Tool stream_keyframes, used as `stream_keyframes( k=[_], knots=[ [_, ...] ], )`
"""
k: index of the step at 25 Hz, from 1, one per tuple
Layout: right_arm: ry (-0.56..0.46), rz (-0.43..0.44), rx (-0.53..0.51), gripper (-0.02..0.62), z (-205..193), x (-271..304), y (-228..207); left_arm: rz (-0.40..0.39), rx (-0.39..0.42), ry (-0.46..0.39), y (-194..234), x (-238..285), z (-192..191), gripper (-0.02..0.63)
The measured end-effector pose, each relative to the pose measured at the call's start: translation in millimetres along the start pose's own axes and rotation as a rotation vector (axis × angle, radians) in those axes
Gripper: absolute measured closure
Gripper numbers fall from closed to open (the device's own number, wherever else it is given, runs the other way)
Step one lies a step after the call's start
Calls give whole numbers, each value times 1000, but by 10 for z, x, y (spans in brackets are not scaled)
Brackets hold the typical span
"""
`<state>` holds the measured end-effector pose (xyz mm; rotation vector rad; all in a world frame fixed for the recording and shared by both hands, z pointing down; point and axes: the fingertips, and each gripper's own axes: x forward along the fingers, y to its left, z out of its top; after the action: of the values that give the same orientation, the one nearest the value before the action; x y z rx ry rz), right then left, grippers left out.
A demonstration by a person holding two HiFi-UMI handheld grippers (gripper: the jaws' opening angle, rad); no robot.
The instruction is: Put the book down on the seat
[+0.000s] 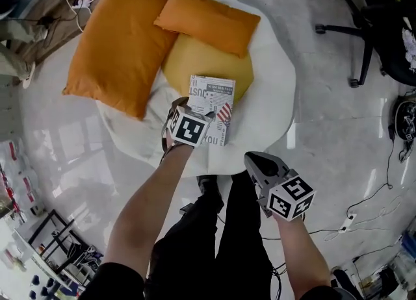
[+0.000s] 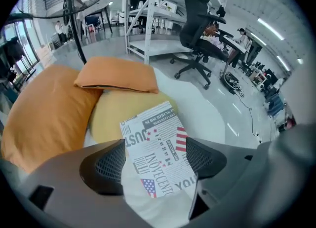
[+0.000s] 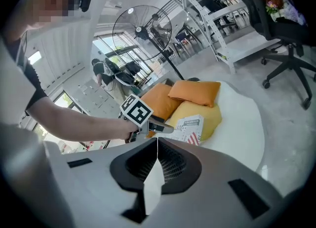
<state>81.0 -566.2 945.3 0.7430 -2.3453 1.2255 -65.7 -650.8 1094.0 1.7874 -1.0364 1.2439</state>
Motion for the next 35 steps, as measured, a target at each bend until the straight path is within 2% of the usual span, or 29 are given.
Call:
stream_keyframes(
  k=[5, 10, 13, 15, 17, 19, 22, 26, 32, 35],
  knots=[
    [-26, -25, -18, 580, 159, -148, 193, -31, 8, -101, -95, -487, 123, 250],
    [-55, -55, -42, 580, 531, -456, 669, -42, 12, -192, -356, -1369, 126, 261],
    [-110, -74, -76, 580, 885, -725, 1070, -49, -1, -262, -459, -1998, 155, 364],
    [-152, -88, -107, 580, 1099, -903, 1292, -41, -8, -308, -466, -2382, 209, 381],
    [-171, -93, -126, 580, 1206, -1107, 1469, -6, 26, -342, -518, -2725, 255, 407],
    [-176, -92, -130, 580, 1192, -1329, 1649, 26, 60, -360, -619, -3042, 214, 432],
    [-200, -94, -145, 580, 1166, -1577, 1868, 44, 53, -410, -690, -3423, 172, 468],
    [-234, -117, -167, 580, 1148, -1887, 2095, 1, 31, -480, -841, -3819, 106, 477],
    [-262, -152, -197, 580, 1193, -2277, 2425, -56, 130, -541, -1116, -4350, 19, 477],
    [-274, -149, -210, 580, 1174, -2442, 2535, -39, 119, -578, -1215, -4532, -44, 542]
  ],
)
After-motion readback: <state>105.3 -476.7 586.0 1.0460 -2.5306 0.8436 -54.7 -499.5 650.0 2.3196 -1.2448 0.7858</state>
